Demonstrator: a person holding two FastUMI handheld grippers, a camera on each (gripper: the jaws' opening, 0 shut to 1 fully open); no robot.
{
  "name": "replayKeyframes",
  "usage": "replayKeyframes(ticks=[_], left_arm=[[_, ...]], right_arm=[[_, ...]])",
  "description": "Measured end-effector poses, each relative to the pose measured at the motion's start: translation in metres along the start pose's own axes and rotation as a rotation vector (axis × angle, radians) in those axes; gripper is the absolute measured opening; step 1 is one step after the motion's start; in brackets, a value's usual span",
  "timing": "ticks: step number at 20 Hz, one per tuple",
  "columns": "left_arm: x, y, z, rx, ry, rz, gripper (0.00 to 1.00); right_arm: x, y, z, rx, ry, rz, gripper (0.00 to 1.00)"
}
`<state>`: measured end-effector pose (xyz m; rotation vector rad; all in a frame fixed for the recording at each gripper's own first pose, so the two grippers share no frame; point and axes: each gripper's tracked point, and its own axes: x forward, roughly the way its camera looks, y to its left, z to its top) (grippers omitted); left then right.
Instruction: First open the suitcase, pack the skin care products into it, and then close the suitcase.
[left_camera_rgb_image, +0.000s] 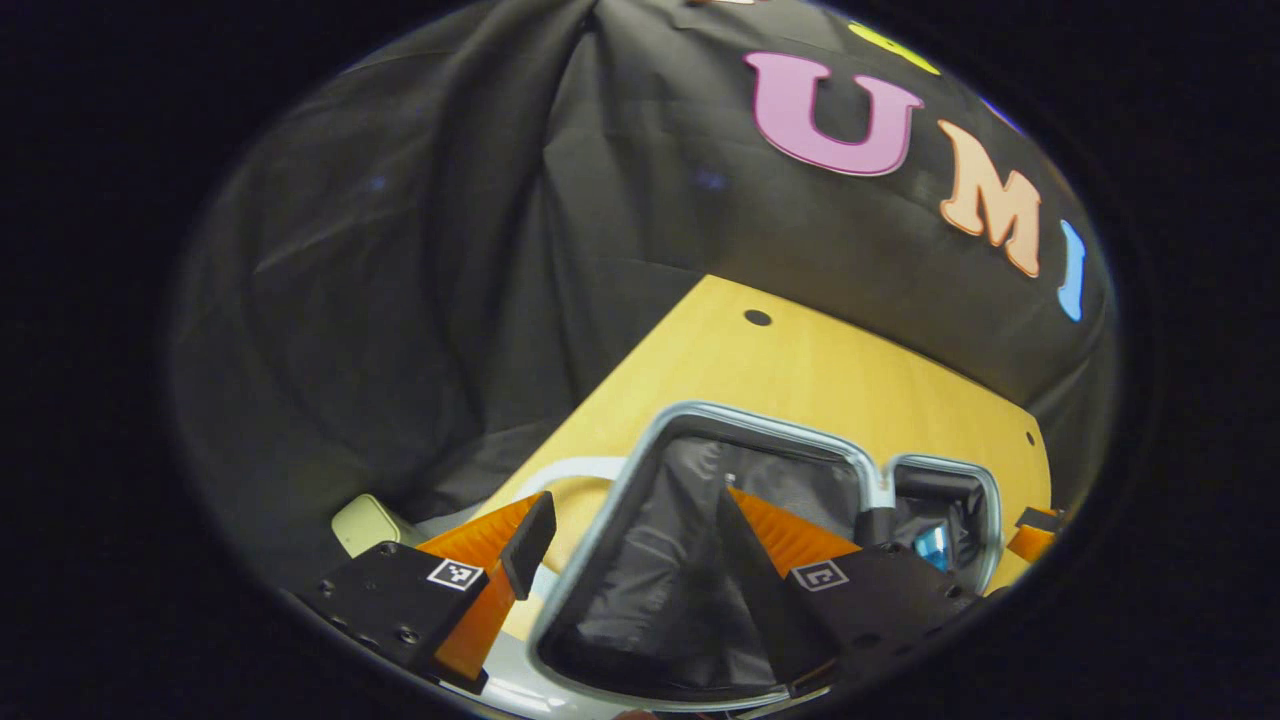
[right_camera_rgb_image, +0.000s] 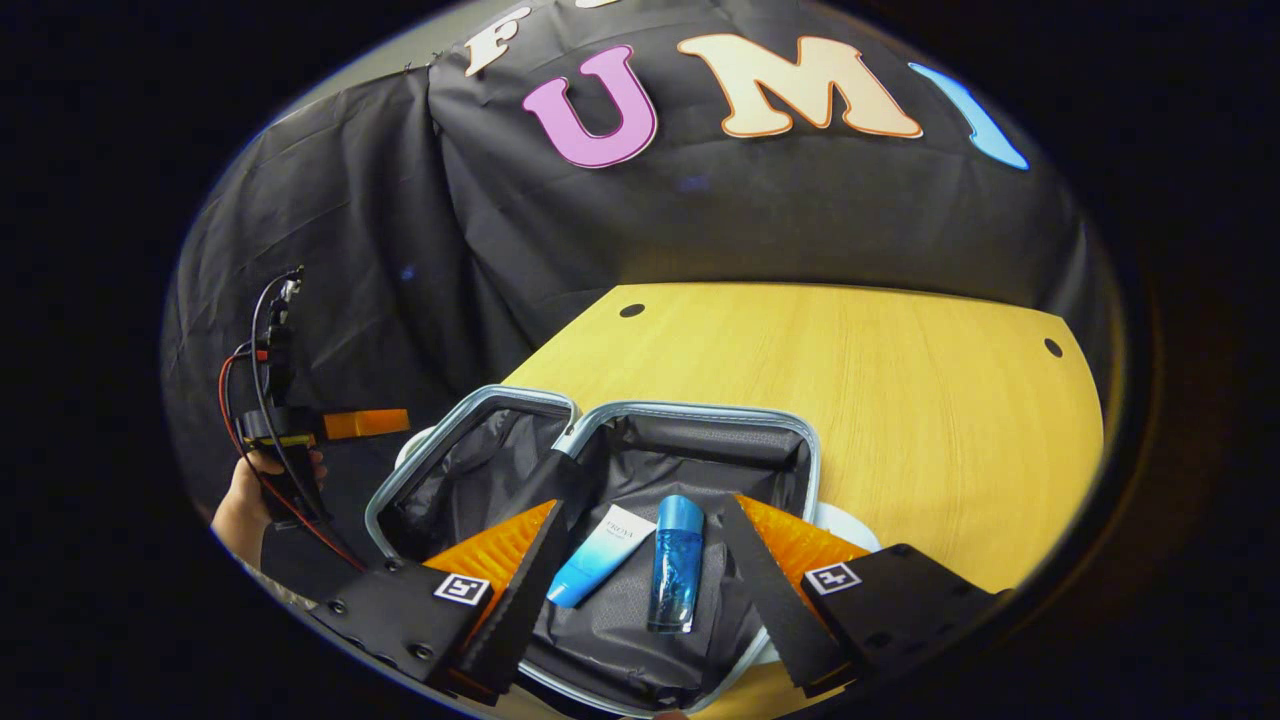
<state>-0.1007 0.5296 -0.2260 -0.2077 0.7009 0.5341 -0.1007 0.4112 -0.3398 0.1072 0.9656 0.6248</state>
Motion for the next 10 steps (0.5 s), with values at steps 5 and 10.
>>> replayKeyframes(ticks=[5, 10], left_arm=[[0.04, 0.048, 0.0, -0.049, 0.046, 0.07, 0.95], [0.056, 0.069, -0.034, -0.115, 0.156, 0.028, 0.88]], right_arm=[[-0.004, -0.009, 0.004, -0.022, -0.02, -0.047, 0.98], [-0.009, -0.021, -0.002, -0.046, -0.012, -0.076, 0.98]])
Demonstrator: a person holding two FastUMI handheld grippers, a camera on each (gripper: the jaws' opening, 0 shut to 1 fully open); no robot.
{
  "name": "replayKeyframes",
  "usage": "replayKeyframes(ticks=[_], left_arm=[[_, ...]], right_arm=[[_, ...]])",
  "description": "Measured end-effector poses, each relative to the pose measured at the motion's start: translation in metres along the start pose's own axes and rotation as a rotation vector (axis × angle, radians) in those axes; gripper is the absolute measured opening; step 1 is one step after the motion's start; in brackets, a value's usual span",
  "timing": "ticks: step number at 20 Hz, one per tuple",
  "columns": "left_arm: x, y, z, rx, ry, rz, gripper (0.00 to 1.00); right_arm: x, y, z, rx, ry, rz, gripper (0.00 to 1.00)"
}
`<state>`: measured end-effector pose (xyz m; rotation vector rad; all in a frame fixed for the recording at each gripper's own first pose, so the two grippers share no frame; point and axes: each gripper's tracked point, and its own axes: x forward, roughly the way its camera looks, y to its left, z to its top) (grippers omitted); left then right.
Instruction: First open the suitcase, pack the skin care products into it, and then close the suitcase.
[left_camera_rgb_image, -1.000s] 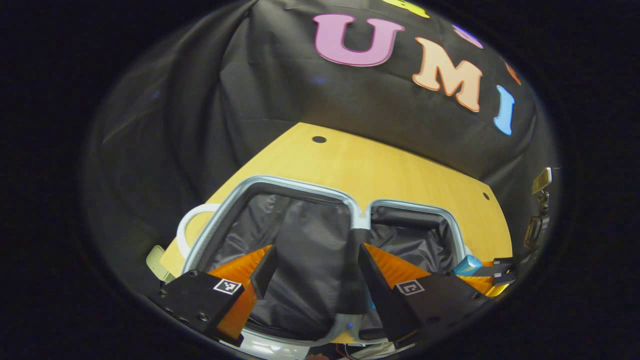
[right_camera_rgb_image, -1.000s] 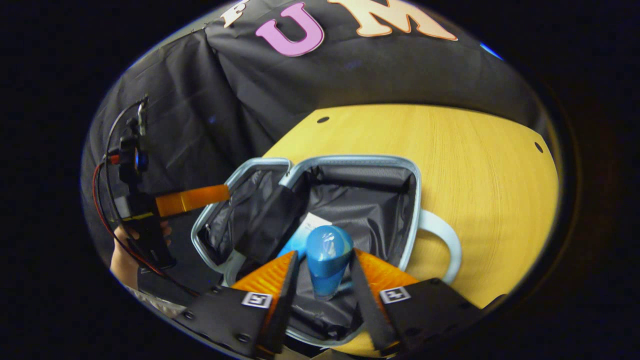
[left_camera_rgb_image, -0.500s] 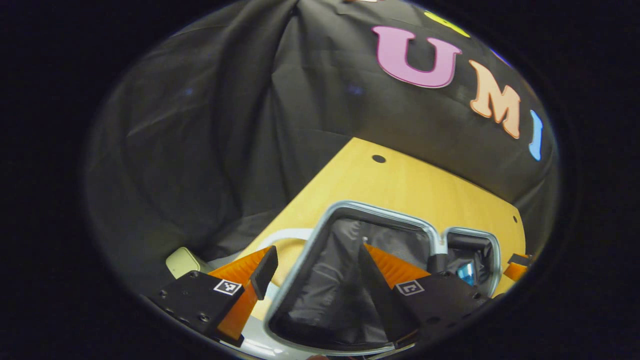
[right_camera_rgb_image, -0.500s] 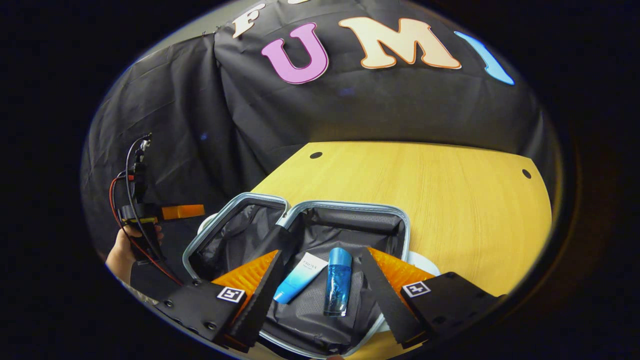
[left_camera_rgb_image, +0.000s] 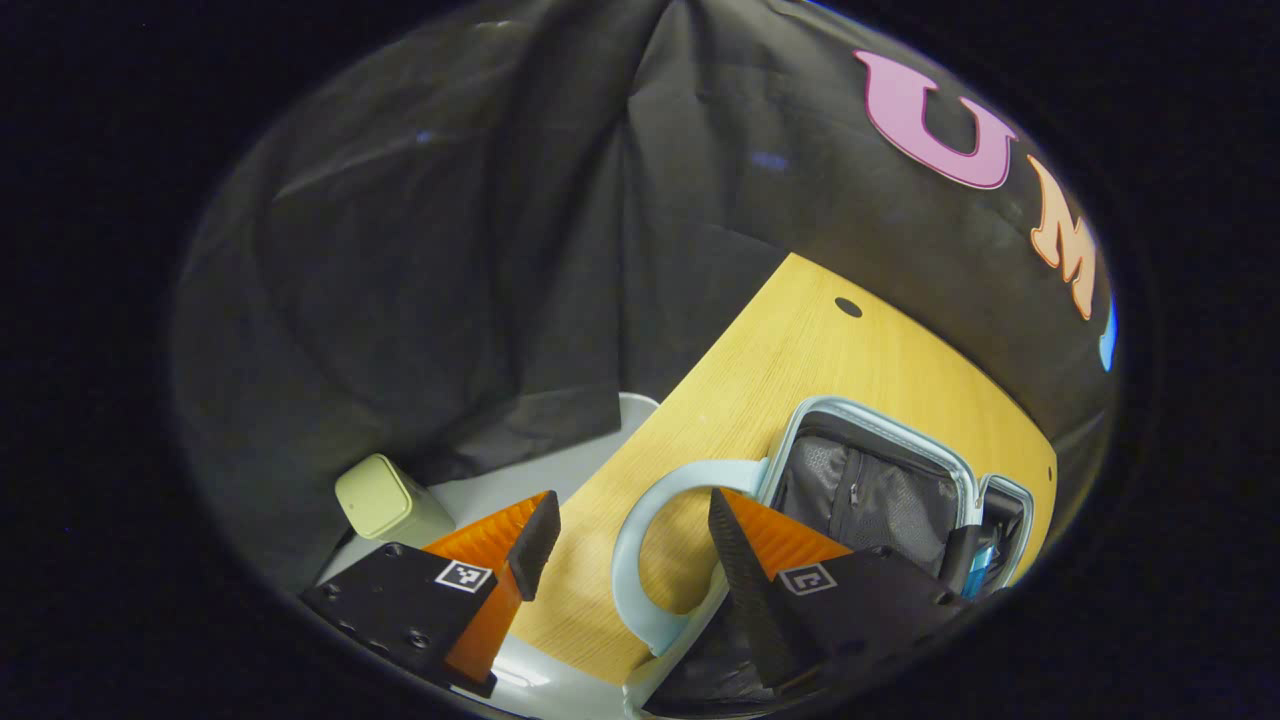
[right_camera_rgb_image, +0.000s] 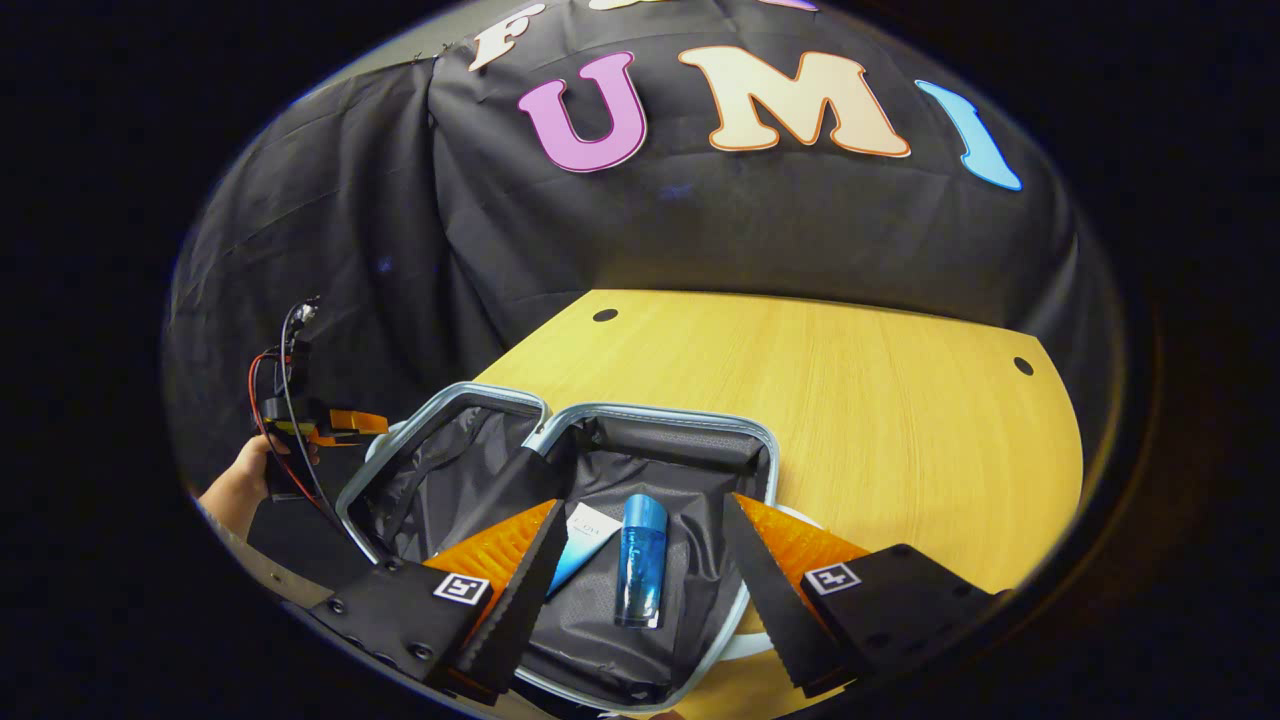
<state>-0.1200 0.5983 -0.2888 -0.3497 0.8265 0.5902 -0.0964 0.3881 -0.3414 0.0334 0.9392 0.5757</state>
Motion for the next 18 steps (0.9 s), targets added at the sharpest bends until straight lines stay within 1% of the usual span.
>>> replayKeyframes(ticks=[1, 2, 3, 4, 5, 6, 7, 8, 9, 10, 11, 12, 13, 14, 17, 18], left_arm=[[0.006, 0.0, -0.005, -0.007, 0.021, -0.008, 0.83], [0.013, 0.001, -0.009, -0.016, 0.035, -0.007, 0.81], [0.016, 0.004, -0.013, -0.028, 0.054, 0.001, 0.68], [0.02, 0.004, -0.016, -0.04, 0.064, 0.005, 0.53], [0.023, 0.003, -0.02, -0.043, 0.079, 0.009, 0.38], [0.021, 0.005, -0.021, -0.025, 0.084, 0.01, 0.23], [0.02, 0.005, -0.02, -0.001, 0.081, 0.006, 0.18], [0.017, 0.003, -0.018, 0.019, 0.079, 0.001, 0.16], [0.012, 0.0, -0.015, 0.035, 0.074, -0.005, 0.09], [0.008, -0.004, -0.014, 0.048, 0.07, -0.005, 0.06], [0.003, -0.009, -0.013, 0.062, 0.065, -0.006, 0.02], [-0.003, -0.01, -0.008, 0.085, 0.039, -0.01, 0.0], [-0.011, -0.011, -0.001, 0.111, 0.017, -0.012, 0.0], [-0.022, -0.011, 0.008, 0.123, -0.006, -0.007, 0.0], [-0.062, -0.029, 0.034, 0.132, -0.083, -0.019, 0.0], [-0.072, -0.041, 0.036, 0.139, -0.102, -0.022, 0.0]], right_arm=[[-0.002, -0.003, 0.001, -0.005, -0.002, -0.006, 0.98], [-0.003, -0.006, 0.002, -0.005, -0.004, -0.01, 0.98], [-0.003, -0.009, 0.003, -0.003, -0.007, -0.015, 0.94], [-0.004, -0.011, 0.004, -0.001, -0.012, -0.018, 0.94], [-0.005, -0.014, 0.005, 0.001, -0.017, -0.022, 0.98], [-0.005, -0.016, 0.006, 0.003, -0.023, -0.023, 0.94], [-0.005, -0.018, 0.007, 0.005, -0.029, -0.024, 0.94], [-0.005, -0.02, 0.006, 0.007, -0.032, -0.024, 0.94], [-0.005, -0.022, 0.006, 0.01, -0.035, -0.021, 0.94], [-0.004, -0.023, 0.007, 0.011, -0.038, -0.021, 0.94], [-0.005, -0.024, 0.008, 0.011, -0.043, -0.016, 0.98], [-0.006, -0.025, 0.009, 0.008, -0.053, -0.012, 0.98], [-0.007, -0.026, 0.012, -0.001, -0.063, -0.008, 0.94], [-0.008, -0.027, 0.013, -0.008, -0.072, -0.003, 0.98], [-0.015, -0.029, 0.016, -0.02, -0.085, 0.023, 0.98], [-0.018, -0.031, 0.016, -0.028, -0.091, 0.031, 0.98]])
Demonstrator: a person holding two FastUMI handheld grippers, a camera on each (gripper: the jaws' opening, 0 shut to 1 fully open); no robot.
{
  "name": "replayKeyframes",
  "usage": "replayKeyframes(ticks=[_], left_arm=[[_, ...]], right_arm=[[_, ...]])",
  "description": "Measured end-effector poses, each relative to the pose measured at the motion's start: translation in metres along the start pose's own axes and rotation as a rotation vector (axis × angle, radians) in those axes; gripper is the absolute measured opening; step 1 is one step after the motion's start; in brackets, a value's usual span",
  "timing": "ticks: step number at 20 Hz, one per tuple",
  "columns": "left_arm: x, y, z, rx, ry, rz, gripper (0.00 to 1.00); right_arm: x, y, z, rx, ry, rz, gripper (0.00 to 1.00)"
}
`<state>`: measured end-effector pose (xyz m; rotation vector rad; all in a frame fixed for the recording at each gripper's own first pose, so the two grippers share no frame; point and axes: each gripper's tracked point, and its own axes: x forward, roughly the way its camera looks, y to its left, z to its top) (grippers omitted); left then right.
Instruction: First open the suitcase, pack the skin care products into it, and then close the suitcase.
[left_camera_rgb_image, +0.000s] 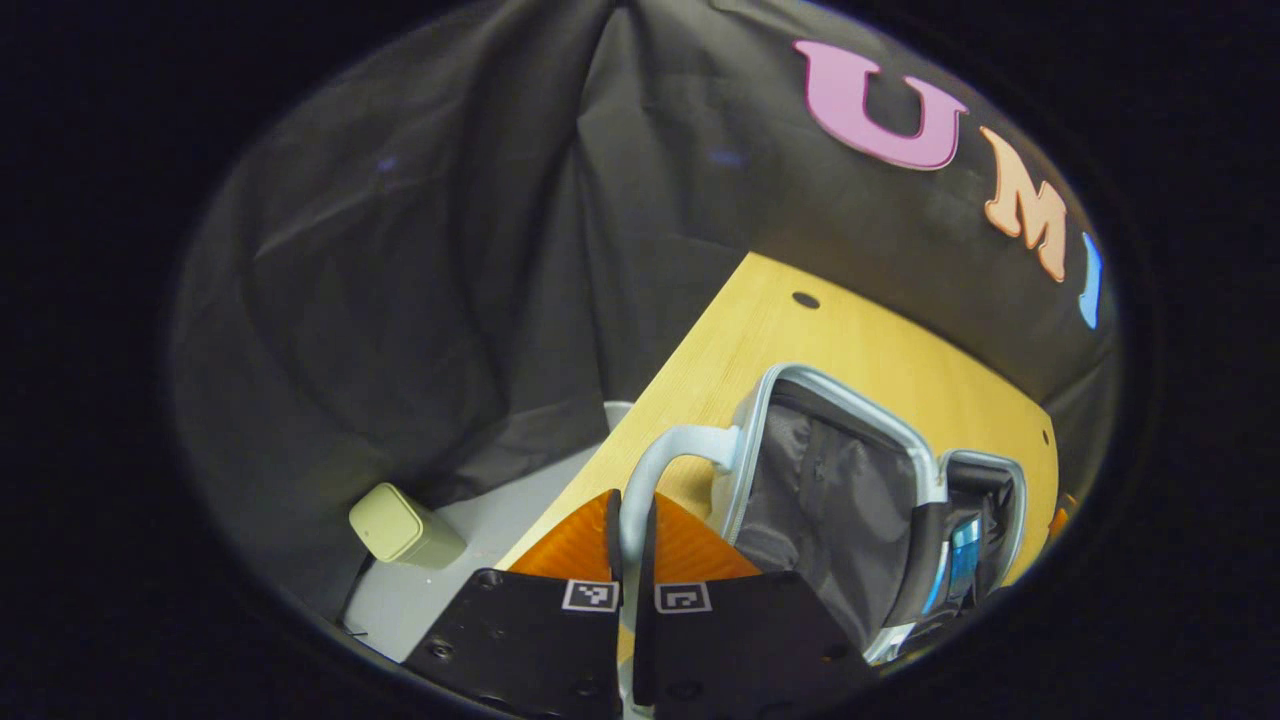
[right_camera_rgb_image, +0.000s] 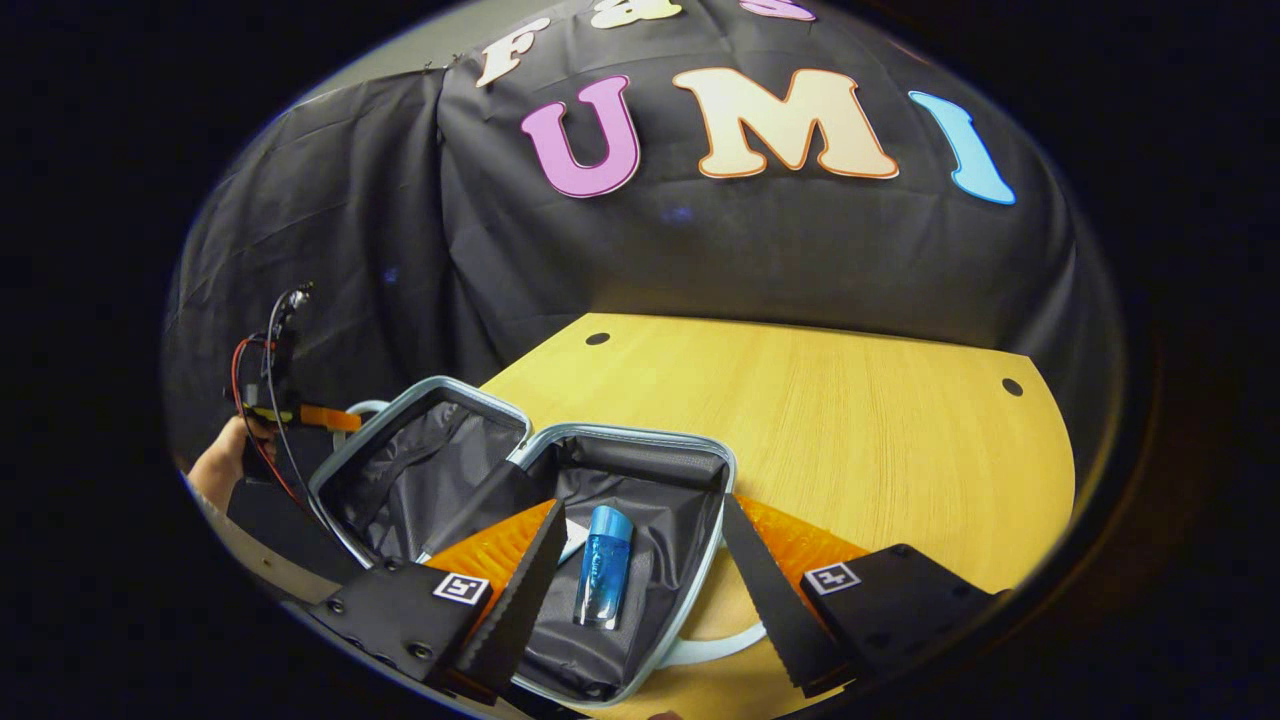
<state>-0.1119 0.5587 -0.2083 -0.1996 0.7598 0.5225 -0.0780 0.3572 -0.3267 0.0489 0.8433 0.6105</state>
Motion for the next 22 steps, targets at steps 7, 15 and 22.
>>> replayKeyframes(ticks=[7, 15, 22], left_arm=[[-0.084, -0.078, 0.061, 0.035, -0.176, -0.089, 0.0], [-0.162, -0.213, 0.077, 0.114, -0.302, -0.304, 0.0], [-0.183, -0.306, 0.06, 0.1, -0.286, -0.493, 0.0]], right_arm=[[-0.032, -0.023, 0.006, -0.007, -0.042, 0.04, 0.98], [-0.066, -0.059, 0.001, 0.001, -0.06, 0.045, 0.98], [-0.089, -0.091, 0.002, 0.0, -0.079, 0.019, 0.98]])
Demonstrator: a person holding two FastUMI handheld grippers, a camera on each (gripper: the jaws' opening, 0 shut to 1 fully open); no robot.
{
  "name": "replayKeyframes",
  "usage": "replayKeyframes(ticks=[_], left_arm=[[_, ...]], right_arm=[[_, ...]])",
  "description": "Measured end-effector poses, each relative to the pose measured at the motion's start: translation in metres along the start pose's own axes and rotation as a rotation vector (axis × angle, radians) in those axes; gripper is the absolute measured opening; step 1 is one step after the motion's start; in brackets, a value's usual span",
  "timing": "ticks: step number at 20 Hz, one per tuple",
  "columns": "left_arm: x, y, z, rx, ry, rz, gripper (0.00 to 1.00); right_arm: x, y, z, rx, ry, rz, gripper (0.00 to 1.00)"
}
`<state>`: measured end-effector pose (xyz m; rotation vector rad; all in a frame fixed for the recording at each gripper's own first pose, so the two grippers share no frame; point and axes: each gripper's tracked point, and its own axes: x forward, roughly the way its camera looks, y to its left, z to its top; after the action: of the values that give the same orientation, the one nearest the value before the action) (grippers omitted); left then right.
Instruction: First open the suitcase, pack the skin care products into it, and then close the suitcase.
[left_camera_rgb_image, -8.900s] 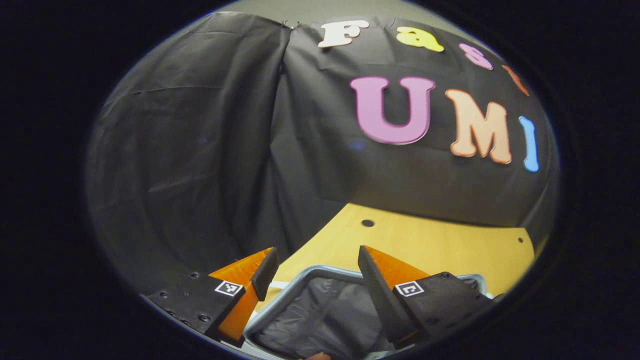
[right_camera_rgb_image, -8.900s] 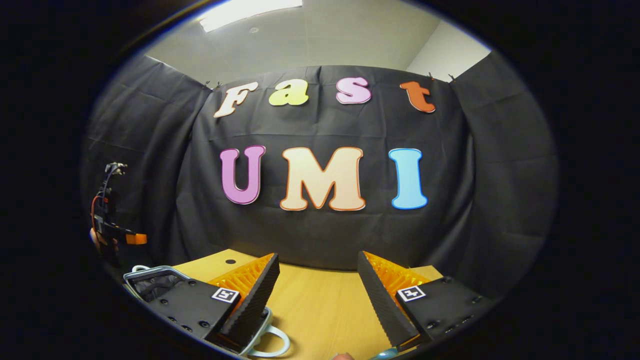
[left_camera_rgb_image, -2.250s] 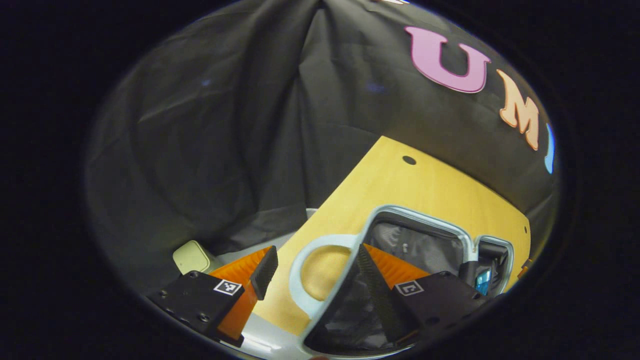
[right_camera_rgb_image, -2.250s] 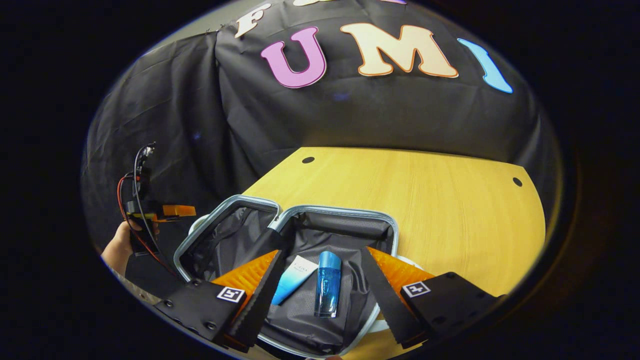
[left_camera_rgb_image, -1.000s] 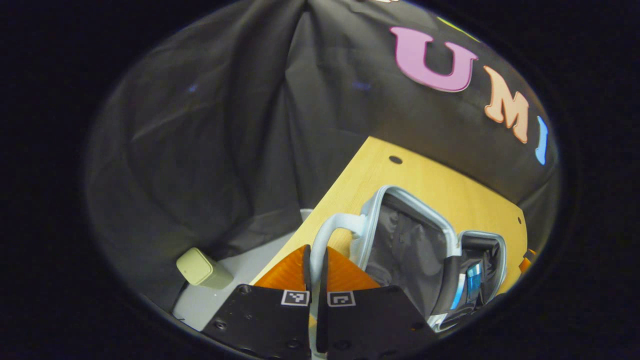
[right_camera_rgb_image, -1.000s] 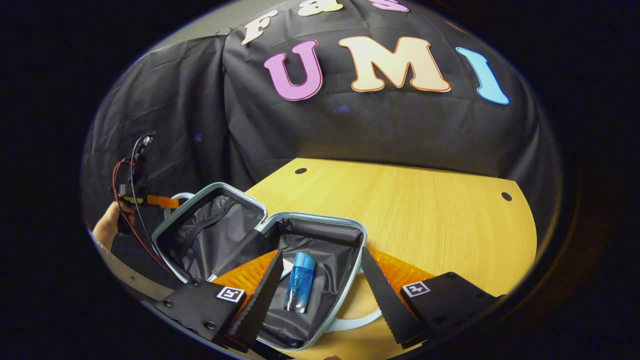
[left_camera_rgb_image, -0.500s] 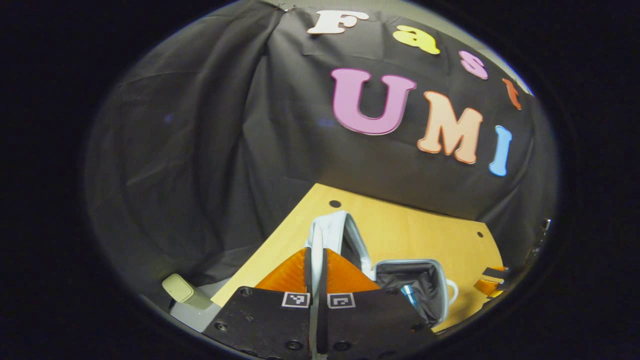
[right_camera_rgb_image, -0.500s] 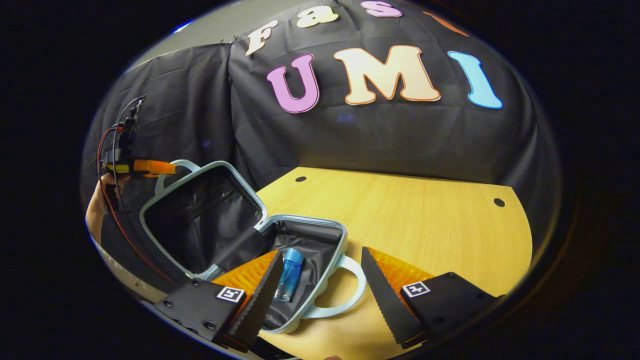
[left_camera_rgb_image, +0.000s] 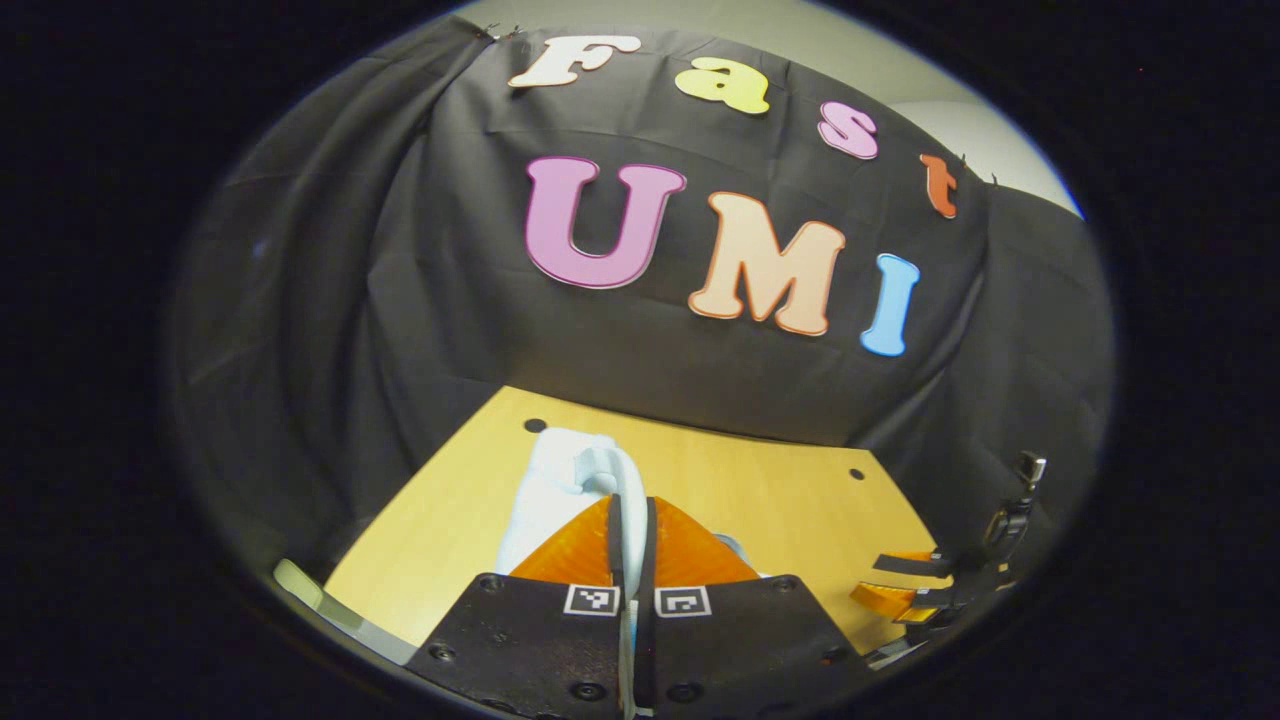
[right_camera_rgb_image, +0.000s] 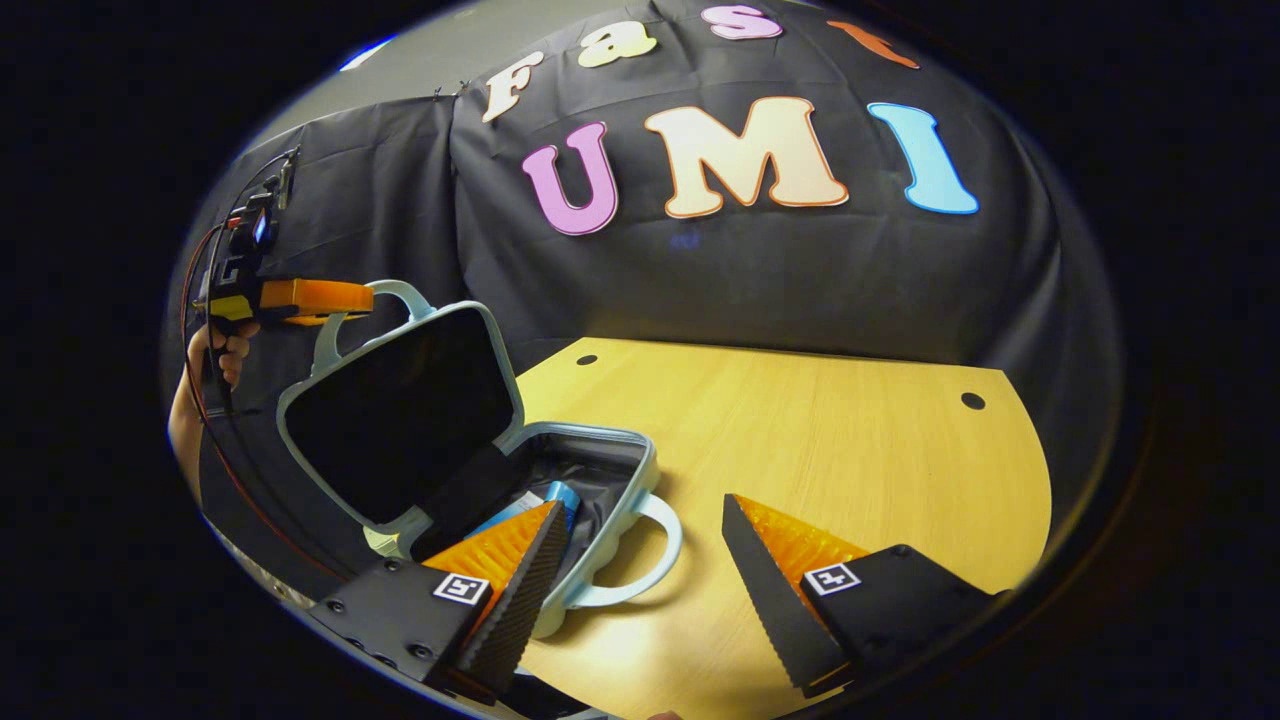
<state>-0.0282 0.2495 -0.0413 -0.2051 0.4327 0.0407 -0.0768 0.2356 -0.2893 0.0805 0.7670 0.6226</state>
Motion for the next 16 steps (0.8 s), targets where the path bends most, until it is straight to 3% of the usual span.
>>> replayKeyframes(ticks=[9, 16], left_arm=[[0.036, -0.081, -0.036, 0.002, 0.085, -0.151, 0.0], [0.061, -0.133, -0.099, 0.077, 0.208, -0.197, 0.02]], right_arm=[[-0.025, -0.047, 0.0, 0.044, -0.016, -0.08, 0.98], [-0.049, -0.081, -0.002, 0.072, -0.03, -0.128, 0.98]])
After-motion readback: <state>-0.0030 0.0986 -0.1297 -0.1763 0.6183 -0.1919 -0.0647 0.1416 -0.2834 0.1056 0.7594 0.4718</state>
